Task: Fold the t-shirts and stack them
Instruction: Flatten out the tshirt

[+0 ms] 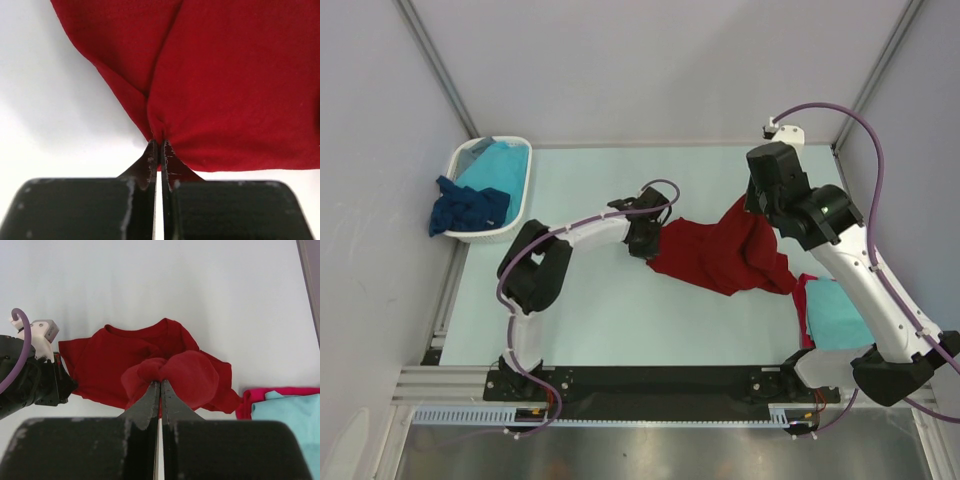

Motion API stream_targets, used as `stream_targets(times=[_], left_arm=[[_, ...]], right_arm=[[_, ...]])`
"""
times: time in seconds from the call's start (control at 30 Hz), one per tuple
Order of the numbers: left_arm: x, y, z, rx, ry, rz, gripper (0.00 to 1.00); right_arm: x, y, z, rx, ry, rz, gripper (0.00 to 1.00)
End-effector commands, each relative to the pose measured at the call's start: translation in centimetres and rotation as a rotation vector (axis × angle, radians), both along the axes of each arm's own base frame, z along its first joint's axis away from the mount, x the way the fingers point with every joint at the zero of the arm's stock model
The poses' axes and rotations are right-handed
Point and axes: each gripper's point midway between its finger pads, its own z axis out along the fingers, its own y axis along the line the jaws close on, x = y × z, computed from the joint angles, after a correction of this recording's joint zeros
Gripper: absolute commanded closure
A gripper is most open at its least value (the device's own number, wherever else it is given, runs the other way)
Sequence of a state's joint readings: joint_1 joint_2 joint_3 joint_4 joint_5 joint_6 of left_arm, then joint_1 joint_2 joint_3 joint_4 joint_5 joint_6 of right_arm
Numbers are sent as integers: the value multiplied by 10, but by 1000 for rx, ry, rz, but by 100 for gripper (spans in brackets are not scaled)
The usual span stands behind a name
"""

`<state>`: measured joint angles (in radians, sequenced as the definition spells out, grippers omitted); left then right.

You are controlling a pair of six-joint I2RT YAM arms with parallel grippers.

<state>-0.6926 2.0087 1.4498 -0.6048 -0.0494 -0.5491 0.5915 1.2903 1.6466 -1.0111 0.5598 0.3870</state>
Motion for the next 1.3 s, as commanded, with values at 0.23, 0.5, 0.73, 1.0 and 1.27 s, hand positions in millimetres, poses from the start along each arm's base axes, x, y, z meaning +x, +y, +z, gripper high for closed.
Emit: stream_targets(times=[0.23,0.5,0.73,1.0,1.27], left_arm=[[23,43,114,-11,-290,125,100],[23,118,289,-81,-648,291,100],[6,182,337,-47,-750,436,100],[-21,259,380,54,-865,677,100],[-52,279,402,-22,-919,798,100]], right_arm=[[4,-2,36,37,-103,-7,100],[21,12,69,67,-159,16,100],[30,18,77,97,-193,2,100],[25,-20,111,39,-295,-132,100],[-1,-35,132,108,-384,-147,100]])
